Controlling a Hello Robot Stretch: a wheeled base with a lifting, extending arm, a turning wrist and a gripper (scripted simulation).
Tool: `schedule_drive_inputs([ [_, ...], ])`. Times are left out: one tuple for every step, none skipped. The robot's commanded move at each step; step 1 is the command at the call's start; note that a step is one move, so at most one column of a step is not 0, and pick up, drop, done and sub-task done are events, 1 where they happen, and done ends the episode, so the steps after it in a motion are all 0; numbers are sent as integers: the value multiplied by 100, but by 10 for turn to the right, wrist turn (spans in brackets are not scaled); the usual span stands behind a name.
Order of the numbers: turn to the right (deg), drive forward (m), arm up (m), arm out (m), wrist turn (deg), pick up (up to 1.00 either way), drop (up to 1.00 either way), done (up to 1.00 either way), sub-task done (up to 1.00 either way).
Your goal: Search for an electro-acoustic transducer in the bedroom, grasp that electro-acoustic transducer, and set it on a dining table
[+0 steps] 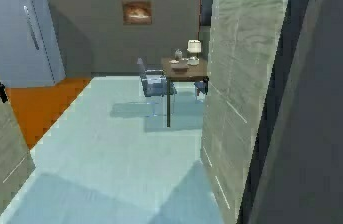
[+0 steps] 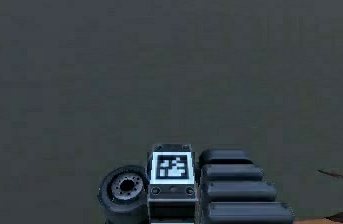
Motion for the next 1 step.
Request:
schedule_drive_inputs([
  [0, 50, 0, 0, 0, 0, 0, 0, 0],
])
